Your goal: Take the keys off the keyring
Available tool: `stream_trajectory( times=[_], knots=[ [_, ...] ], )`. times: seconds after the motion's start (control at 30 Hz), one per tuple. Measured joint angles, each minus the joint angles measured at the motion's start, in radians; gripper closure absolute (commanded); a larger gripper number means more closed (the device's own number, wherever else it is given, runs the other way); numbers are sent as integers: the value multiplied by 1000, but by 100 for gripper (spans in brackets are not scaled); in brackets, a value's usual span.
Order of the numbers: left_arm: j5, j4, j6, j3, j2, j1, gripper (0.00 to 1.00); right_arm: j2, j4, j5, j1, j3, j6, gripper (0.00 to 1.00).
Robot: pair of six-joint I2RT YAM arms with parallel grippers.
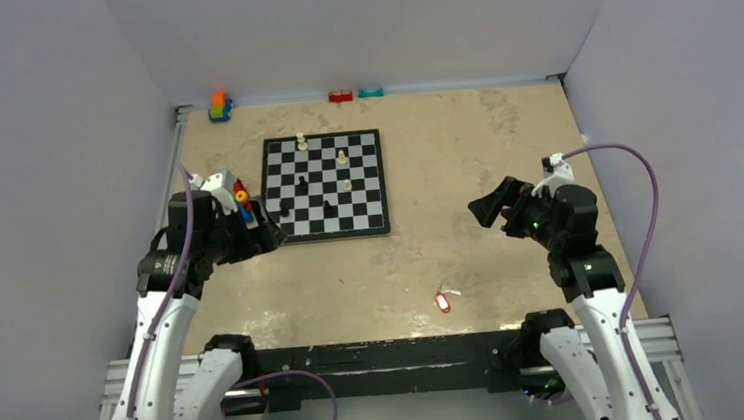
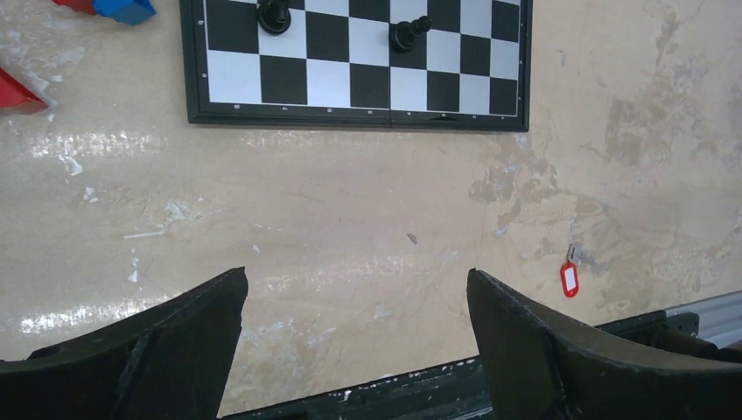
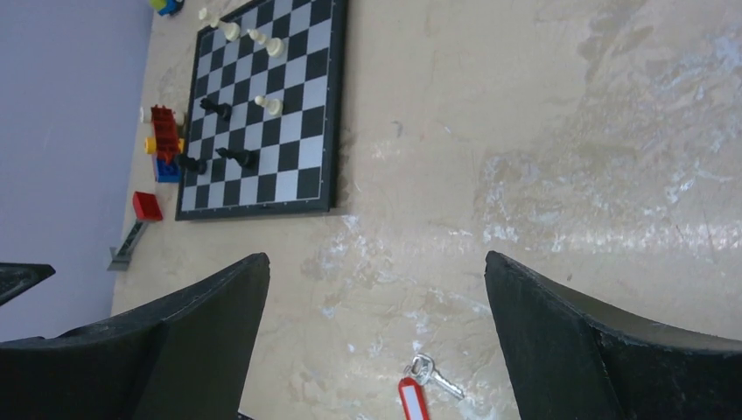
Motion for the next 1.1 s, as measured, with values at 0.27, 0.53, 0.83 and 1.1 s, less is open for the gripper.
stream_trajectory(
  times=[0.27,0.53,0.83,1.1],
  knots=[
    [16,0,1,0,17,-21,0,64,-100,-6,0,-22,54,1],
    [20,0,2,0,22,-27,0,-6,-163,79,197,-116,239,1],
    [19,0,8,0,45,-27,2,248,-158,351,651,-83,513,24],
    [18,0,8,0,45,-27,3,318,-137,461,719,-76,598,44]
  ],
)
